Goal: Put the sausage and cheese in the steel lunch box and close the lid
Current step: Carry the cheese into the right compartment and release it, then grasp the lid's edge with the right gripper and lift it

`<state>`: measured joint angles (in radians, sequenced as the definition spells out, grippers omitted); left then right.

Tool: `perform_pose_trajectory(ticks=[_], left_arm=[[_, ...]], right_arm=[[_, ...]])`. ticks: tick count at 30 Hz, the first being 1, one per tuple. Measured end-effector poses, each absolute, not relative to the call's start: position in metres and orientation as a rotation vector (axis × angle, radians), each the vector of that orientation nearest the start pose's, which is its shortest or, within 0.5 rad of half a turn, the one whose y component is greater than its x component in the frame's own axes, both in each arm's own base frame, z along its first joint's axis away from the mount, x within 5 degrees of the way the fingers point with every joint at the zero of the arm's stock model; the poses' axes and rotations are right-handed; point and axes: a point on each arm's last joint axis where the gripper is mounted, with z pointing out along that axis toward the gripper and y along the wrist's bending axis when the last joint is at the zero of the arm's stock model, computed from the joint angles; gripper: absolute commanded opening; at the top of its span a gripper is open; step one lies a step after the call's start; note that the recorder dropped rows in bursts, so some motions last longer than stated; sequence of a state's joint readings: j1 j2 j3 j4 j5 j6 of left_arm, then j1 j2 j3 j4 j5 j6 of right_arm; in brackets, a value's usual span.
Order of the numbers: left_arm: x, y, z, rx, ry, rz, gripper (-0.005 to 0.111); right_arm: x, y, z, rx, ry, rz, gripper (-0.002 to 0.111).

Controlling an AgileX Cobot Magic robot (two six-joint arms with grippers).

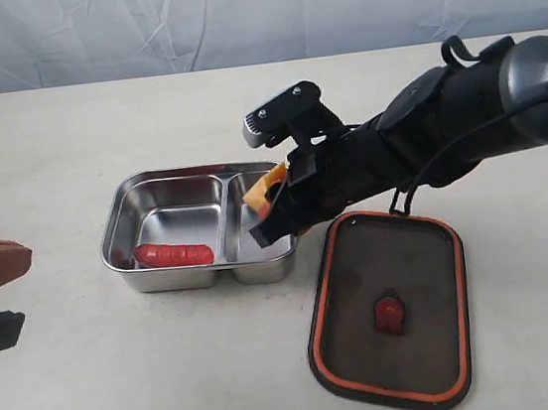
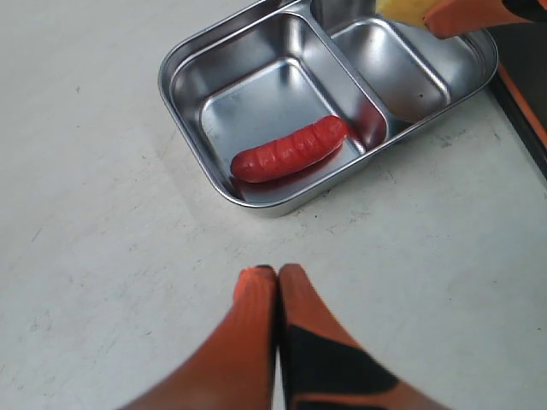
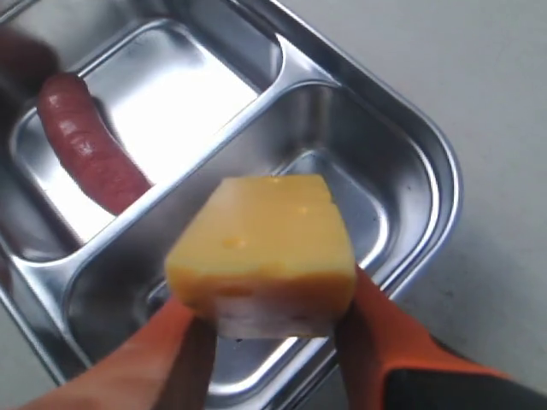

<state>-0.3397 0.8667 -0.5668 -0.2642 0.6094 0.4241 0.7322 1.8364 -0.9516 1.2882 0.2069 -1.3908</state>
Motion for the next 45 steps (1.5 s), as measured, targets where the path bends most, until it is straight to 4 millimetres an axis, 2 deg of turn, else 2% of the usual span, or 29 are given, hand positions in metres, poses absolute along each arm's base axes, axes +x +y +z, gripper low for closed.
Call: perform_pose_trajectory(ticks=[1,2,5,8,10,11,12,13,14,16,20,23,28,30,34,35,37,41,45], left_arm=[[0.145,-0.066,0.267,0.71,2.27,-0.242,0.0],[0.145,-0.066,0.267,0.71,2.27,-0.242,0.0],[0.145,-0.066,0.267,0.71,2.27,-0.242,0.0],[0.145,-0.066,0.267,0.71,2.27,-0.242,0.0],[0.145,-0.066,0.267,0.71,2.27,-0.242,0.0],[0.145,-0.066,0.267,0.71,2.27,-0.242,0.0],[0.145,-0.066,0.267,0.71,2.27,-0.242,0.0],[0.145,-0.066,0.267,0.71,2.27,-0.242,0.0],[0.145,-0.066,0.267,0.71,2.27,-0.242,0.0],[0.145,-0.066,0.267,0.709,2.274,-0.244,0.0],[0.145,-0.066,0.267,0.699,2.28,-0.249,0.0],[0.144,-0.066,0.266,0.7,2.282,-0.25,0.0],[0.144,-0.066,0.266,0.695,2.283,-0.251,0.0],[0.144,-0.066,0.266,0.694,2.283,-0.253,0.0],[0.144,-0.066,0.266,0.695,2.283,-0.253,0.0],[0.144,-0.066,0.266,0.695,2.283,-0.253,0.0],[0.144,-0.066,0.266,0.695,2.283,-0.253,0.0],[0.144,-0.066,0.267,0.689,2.284,-0.26,0.0],[0.144,-0.066,0.267,0.689,2.284,-0.26,0.0]], right_arm=[[0.256,0.255,0.151,-1.094,2.225,0.516,0.06],[0.256,0.255,0.151,-1.095,2.225,0.518,0.06],[0.257,0.254,0.152,-1.09,2.224,0.509,0.048],[0.258,0.254,0.155,-1.066,2.22,0.5,0.046],[0.261,0.247,0.182,-0.904,2.204,0.515,0.027],[0.263,0.243,0.192,-0.848,2.191,0.517,0.006],[0.267,0.231,0.212,-0.754,2.165,0.53,0.0],[0.271,0.223,0.222,-0.699,2.152,0.535,0.001],[0.277,0.205,0.238,-0.611,2.139,0.563,0.0],[0.29,0.173,0.245,-0.516,2.172,0.585,0.001],[0.298,0.132,0.232,-0.497,2.333,0.525,0.001],[0.295,0.106,0.22,-0.492,2.506,0.418,0.001],[0.283,0.089,0.21,-0.579,2.705,0.257,0.004],[0.279,0.089,0.208,-0.606,2.743,0.244,0.015],[0.276,0.091,0.199,-0.642,2.812,0.25,0.054],[0.276,0.092,0.196,-0.644,2.829,0.254,0.06],[0.278,0.092,0.189,-0.647,2.856,0.255,0.058],[0.281,0.093,0.17,-0.642,2.92,0.257,0.042],[0.284,0.094,0.151,-0.639,2.982,0.26,0.04]])
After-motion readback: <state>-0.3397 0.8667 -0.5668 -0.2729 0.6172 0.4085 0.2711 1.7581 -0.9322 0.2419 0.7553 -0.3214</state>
